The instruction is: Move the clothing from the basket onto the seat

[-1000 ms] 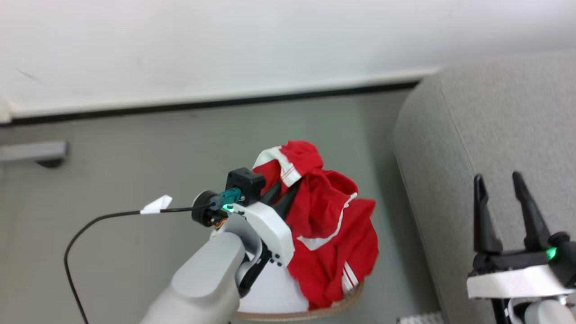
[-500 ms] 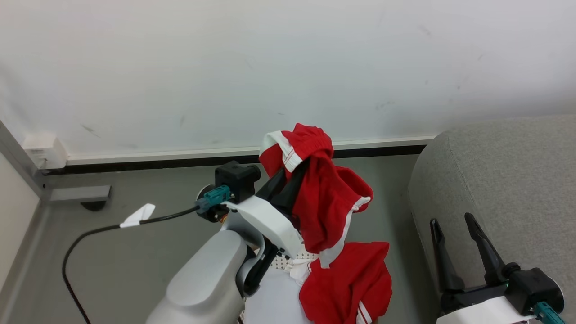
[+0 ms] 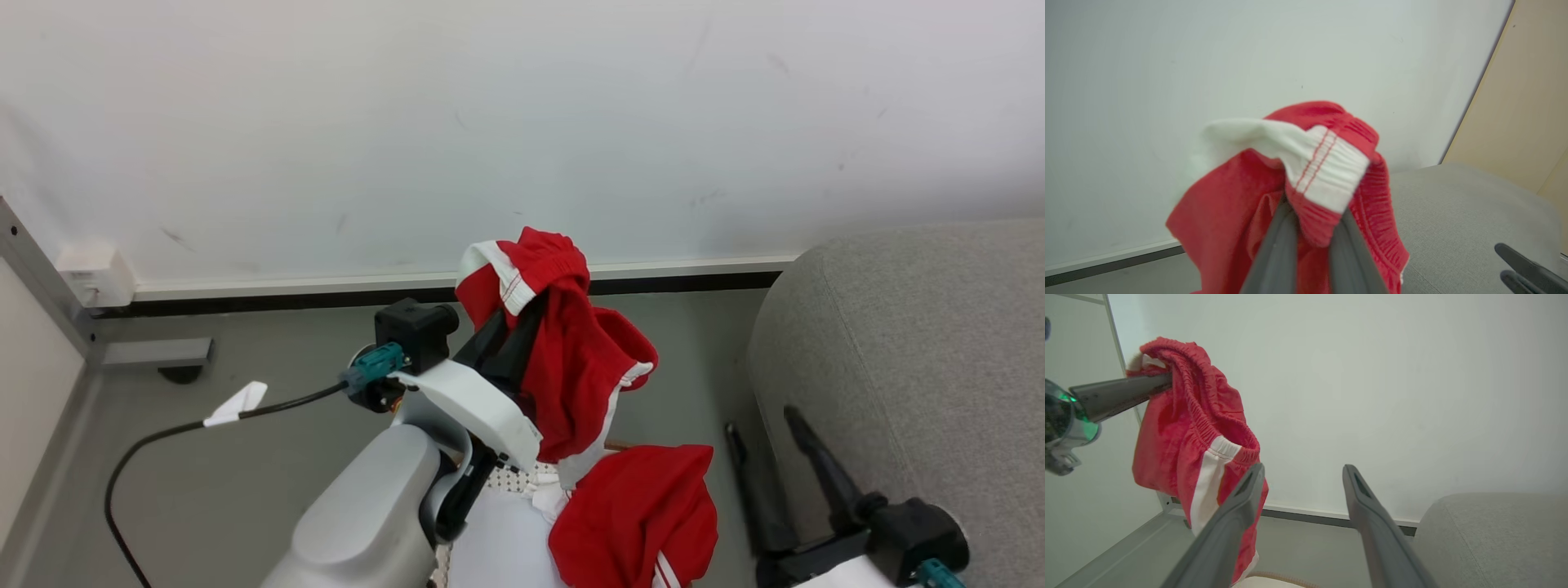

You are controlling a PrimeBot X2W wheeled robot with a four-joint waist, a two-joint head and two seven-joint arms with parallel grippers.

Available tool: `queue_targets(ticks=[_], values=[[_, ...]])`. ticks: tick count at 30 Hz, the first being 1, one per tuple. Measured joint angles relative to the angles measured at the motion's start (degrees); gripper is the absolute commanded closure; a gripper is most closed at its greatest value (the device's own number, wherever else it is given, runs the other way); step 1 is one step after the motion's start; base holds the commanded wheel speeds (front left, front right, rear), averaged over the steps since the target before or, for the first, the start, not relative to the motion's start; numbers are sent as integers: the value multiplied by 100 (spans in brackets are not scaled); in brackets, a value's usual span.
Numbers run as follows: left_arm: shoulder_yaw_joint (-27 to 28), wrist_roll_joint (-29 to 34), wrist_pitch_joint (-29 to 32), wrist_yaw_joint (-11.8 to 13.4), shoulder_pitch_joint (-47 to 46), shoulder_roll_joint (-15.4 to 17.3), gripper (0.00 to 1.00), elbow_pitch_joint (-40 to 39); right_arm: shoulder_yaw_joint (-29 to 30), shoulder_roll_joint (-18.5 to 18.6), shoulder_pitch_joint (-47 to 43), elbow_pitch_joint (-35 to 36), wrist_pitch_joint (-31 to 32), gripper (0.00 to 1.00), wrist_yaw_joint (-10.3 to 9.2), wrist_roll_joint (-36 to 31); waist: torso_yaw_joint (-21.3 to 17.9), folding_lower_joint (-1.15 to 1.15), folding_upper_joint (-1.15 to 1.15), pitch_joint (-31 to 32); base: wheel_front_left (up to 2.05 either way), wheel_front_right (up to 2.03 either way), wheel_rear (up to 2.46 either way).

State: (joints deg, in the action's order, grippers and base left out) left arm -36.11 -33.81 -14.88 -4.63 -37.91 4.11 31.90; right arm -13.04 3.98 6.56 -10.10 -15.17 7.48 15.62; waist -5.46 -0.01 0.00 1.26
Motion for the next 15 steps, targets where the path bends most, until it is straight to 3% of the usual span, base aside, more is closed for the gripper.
queue_targets(ticks=[8, 15], values=[[-98, -5, 76, 9, -46, 2, 100, -40, -1016, 12, 88, -349, 0, 0, 1, 48, 137, 0, 0, -29, 0, 0, 0], [-257, -51, 134, -14, -157, -48, 100, -82, -1574, 11, 643, -1171, 0, 0, 3, -146, 407, 1, 0, -92, 0, 0, 0]])
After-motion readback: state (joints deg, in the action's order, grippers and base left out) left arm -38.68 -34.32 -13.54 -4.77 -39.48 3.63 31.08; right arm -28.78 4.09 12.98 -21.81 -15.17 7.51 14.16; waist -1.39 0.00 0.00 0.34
